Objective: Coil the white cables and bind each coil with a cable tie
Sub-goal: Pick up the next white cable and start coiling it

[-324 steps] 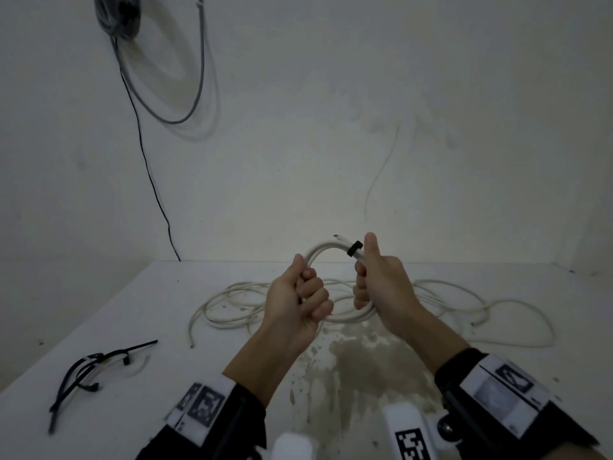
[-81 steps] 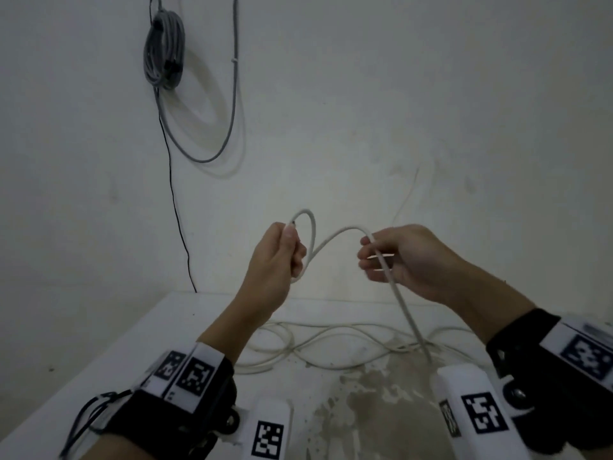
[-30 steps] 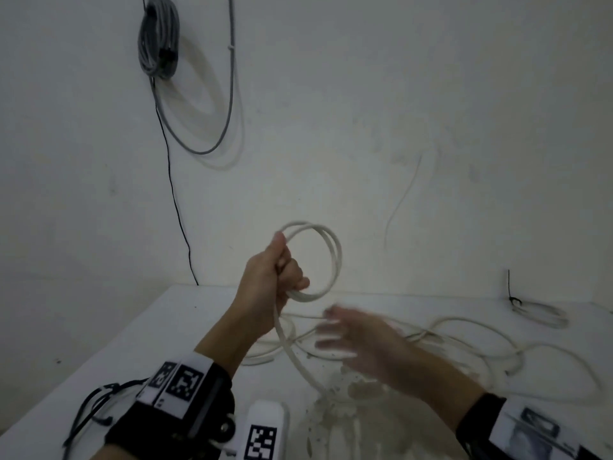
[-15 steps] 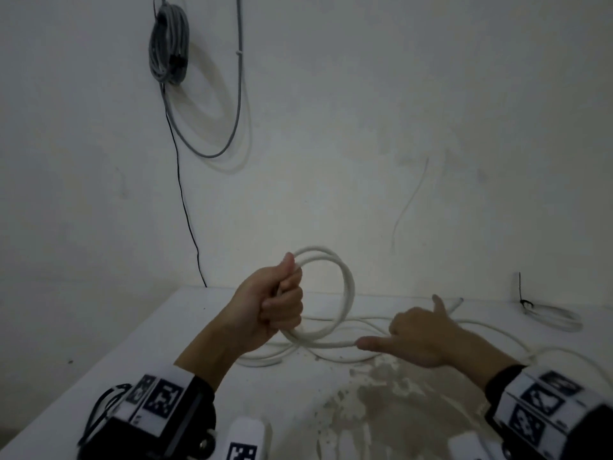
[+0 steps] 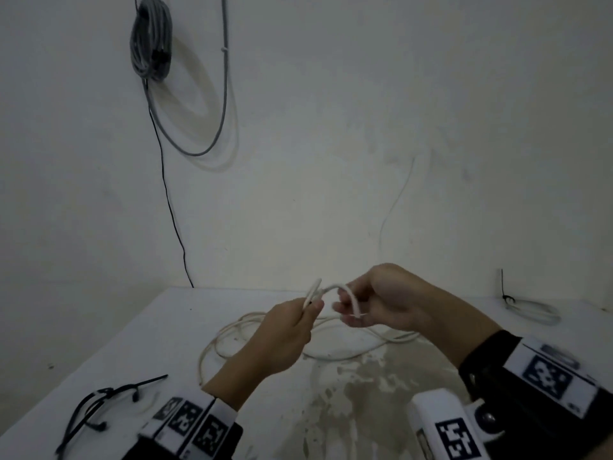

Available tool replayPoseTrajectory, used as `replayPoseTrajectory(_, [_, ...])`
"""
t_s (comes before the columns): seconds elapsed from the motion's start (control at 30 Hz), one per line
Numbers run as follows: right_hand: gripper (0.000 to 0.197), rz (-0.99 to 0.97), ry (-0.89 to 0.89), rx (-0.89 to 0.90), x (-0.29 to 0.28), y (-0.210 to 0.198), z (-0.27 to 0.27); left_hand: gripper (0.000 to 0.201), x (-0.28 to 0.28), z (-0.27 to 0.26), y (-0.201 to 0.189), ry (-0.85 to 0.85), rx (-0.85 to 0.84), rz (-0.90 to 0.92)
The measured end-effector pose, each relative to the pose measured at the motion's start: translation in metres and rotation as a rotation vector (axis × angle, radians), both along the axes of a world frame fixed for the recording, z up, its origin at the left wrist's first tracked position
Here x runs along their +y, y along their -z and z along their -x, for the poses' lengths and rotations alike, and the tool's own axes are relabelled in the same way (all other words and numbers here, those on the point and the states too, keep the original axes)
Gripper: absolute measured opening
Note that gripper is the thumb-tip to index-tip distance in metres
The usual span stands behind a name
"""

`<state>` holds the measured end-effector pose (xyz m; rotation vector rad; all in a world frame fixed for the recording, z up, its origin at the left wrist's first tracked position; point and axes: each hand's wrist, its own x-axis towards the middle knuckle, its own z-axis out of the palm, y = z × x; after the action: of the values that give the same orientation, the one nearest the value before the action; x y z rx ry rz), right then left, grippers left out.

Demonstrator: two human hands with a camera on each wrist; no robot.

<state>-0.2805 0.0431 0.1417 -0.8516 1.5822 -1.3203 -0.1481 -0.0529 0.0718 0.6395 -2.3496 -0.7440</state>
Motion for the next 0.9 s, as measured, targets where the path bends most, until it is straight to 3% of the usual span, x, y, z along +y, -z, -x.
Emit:
replayPoseTrajectory(0.07, [0.022, 0.070, -0.072, -0.099, 0.000, 0.004, -0.013, 0.049, -0.002, 0.003, 0.005, 0.024, 0.071, -0.054])
replayPoseTrajectory(0.2, [0.009, 0.125, -0.092, -0.063, 0.003, 0.014, -0.033, 0.072, -0.004, 0.002, 0.006, 0.171, 0.308, -0.457])
replayPoseTrajectory(0.27, [0.014, 0.120, -0.039, 0.032, 0.003, 0.020, -0.039, 0.075, -0.005, 0.000, 0.002, 0.255, 0.332, -0.604])
replayPoseTrajectory(0.33, [0.013, 0.210, 0.049, 0.148, 0.004, 0.028, -0.045, 0.060, -0.001, -0.001, -0.002, 0.361, 0.332, -0.593])
replayPoseTrajectory(0.43, [0.011, 0.405, 0.158, 0.543, 0.001, 0.039, -0.046, 0.044, 0.003, -0.002, -0.002, 0.401, 0.341, -0.574])
replayPoseTrajectory(0.5, [0.023, 0.462, 0.151, 0.730, 0.000, 0.042, -0.041, 0.040, -0.001, -0.005, -0.001, 0.353, 0.451, -0.723])
replayPoseTrajectory(0.53, [0.033, 0.488, 0.160, 0.728, 0.000, 0.043, -0.036, 0.039, -0.003, -0.008, -0.001, 0.379, 0.507, -0.854])
replayPoseTrajectory(0.63, [0.050, 0.517, 0.232, 0.643, 0.000, 0.046, -0.022, 0.036, -0.012, -0.014, 0.001, 0.672, 0.626, -1.299])
replayPoseTrajectory(0.7, [0.048, 0.495, 0.198, 0.736, 0.001, 0.050, -0.020, 0.033, -0.013, -0.014, 0.002, 0.986, 0.611, -1.468])
replayPoseTrajectory(0.73, [0.040, 0.531, 0.187, 0.759, 0.001, 0.052, -0.020, 0.035, -0.012, -0.014, 0.001, 1.059, 0.614, -1.493])
replayPoseTrajectory(0.8, [0.021, 0.639, 0.203, 0.699, 0.002, 0.055, -0.022, 0.033, -0.009, -0.014, -0.003, 1.031, 0.609, -1.458])
replayPoseTrajectory(0.9, [0.016, 0.658, 0.275, 0.675, 0.001, 0.059, -0.017, 0.027, -0.004, -0.014, -0.004, 0.847, 0.550, -1.394])
